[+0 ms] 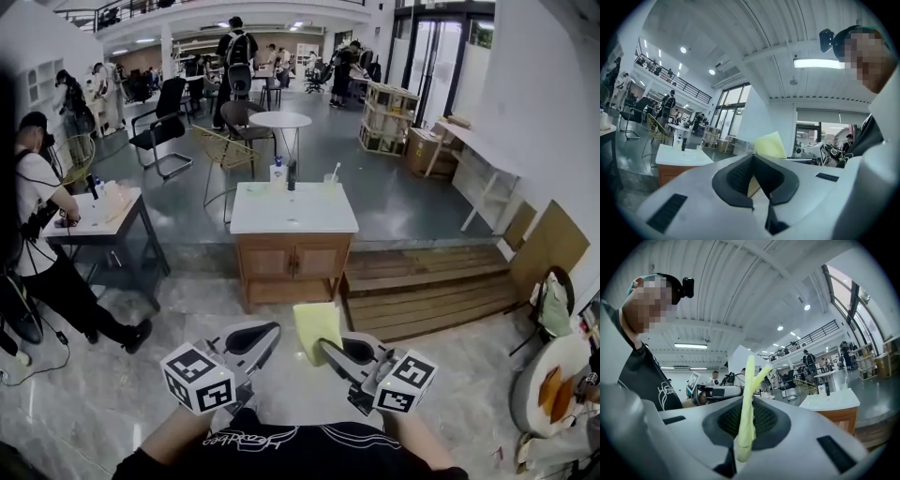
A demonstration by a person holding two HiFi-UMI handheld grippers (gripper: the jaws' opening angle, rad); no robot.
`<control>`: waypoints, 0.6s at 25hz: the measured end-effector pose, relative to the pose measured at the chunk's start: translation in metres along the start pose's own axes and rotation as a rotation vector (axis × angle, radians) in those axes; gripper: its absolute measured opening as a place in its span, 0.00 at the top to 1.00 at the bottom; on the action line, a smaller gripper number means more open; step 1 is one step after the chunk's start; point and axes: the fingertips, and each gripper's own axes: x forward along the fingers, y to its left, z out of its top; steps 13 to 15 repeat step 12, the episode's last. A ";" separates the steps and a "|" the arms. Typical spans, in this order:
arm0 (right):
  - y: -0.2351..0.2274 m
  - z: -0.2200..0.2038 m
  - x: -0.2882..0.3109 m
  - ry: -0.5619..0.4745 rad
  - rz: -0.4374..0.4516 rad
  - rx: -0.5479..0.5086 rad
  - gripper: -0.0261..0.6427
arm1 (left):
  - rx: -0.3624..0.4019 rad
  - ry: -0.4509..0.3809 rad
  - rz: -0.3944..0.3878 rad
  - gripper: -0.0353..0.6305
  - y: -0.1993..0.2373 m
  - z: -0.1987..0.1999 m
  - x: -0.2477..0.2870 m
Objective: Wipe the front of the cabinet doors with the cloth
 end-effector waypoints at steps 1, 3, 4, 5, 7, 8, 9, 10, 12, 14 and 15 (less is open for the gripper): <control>0.001 0.001 -0.003 -0.005 0.001 -0.004 0.90 | 0.004 0.000 0.001 0.94 -0.003 0.000 0.000; 0.003 0.004 -0.007 -0.012 0.007 -0.012 0.90 | 0.011 -0.001 0.005 0.94 -0.009 0.000 0.001; 0.003 0.005 -0.009 -0.016 0.010 -0.015 0.90 | 0.015 -0.003 0.008 0.94 -0.011 0.001 0.001; 0.004 0.007 -0.011 -0.020 0.013 -0.018 0.90 | 0.020 -0.005 0.010 0.94 -0.013 0.002 0.001; 0.005 0.010 -0.015 -0.030 0.013 -0.022 0.90 | 0.026 -0.009 0.012 0.94 -0.018 0.005 0.002; 0.006 0.011 -0.017 -0.033 0.011 -0.023 0.90 | 0.027 -0.010 0.011 0.94 -0.021 0.006 0.003; 0.006 0.013 -0.020 -0.037 0.009 -0.024 0.90 | 0.028 -0.010 0.009 0.94 -0.023 0.006 0.003; 0.007 0.013 -0.022 -0.040 0.007 -0.025 0.90 | 0.028 -0.009 0.008 0.94 -0.026 0.005 0.003; 0.009 0.015 -0.026 -0.046 0.005 -0.027 0.90 | 0.030 -0.006 0.005 0.94 -0.031 0.005 0.004; 0.009 0.015 -0.026 -0.046 0.005 -0.027 0.90 | 0.030 -0.006 0.005 0.94 -0.031 0.005 0.004; 0.009 0.015 -0.026 -0.046 0.005 -0.027 0.90 | 0.030 -0.006 0.005 0.94 -0.031 0.005 0.004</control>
